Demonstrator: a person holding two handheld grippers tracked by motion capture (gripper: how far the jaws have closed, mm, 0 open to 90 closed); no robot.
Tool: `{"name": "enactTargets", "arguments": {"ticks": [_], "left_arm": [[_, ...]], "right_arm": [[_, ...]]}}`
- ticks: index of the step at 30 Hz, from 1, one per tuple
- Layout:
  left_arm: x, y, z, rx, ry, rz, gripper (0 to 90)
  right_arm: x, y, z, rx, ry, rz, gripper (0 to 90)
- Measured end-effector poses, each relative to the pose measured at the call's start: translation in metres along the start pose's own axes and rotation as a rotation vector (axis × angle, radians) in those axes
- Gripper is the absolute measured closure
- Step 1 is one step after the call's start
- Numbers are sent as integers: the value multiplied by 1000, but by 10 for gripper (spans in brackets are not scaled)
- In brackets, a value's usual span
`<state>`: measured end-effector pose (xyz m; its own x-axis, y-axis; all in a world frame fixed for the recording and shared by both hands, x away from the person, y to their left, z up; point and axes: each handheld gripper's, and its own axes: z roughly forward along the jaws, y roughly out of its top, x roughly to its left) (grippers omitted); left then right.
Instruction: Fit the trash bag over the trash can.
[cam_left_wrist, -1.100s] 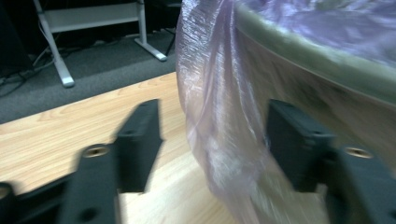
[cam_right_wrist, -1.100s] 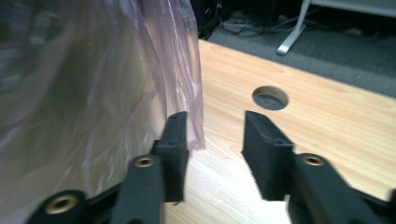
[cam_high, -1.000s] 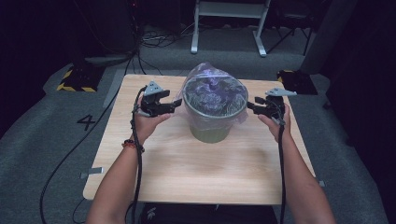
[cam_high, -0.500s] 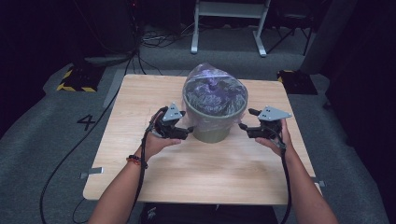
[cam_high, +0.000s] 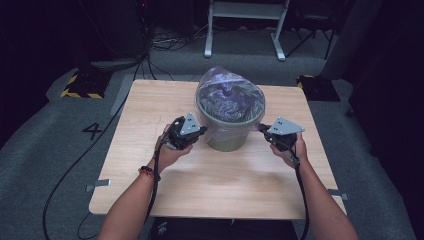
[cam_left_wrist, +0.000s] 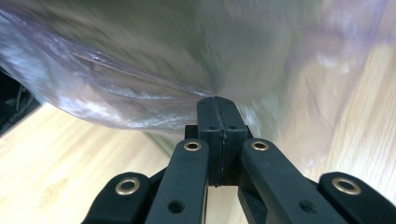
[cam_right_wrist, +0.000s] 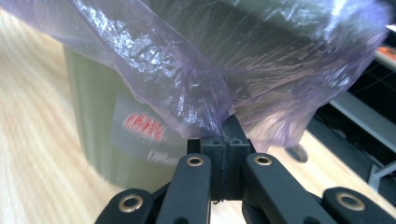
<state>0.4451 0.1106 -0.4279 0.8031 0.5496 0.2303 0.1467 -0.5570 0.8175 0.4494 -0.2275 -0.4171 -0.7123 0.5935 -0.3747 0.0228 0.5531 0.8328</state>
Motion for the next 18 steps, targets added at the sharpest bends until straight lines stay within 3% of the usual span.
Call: {"name": "enactTargets", "arguments": {"ticks": [4, 8, 9, 10, 13, 18], "left_arm": [[-3, -15, 10, 49, -35, -11, 900], [-5, -32, 24, 129, -42, -20, 900], [-5, -32, 24, 129, -42, -20, 900], [-3, -37, 28, 142, -44, -38, 900], [2, -43, 32, 155, -39, -87, 900], [10, -50, 33, 165, -4, -133, 900]], "right_arm": [[8, -13, 8, 69, 37, -16, 900], [12, -30, 22, 148, 79, 14, 900], [12, -30, 22, 148, 79, 14, 900], [12, -38, 29, 193, 90, 23, 900], [9, -46, 36, 214, 109, 68, 900], [1, -55, 44, 256, 85, 102, 900]]}}
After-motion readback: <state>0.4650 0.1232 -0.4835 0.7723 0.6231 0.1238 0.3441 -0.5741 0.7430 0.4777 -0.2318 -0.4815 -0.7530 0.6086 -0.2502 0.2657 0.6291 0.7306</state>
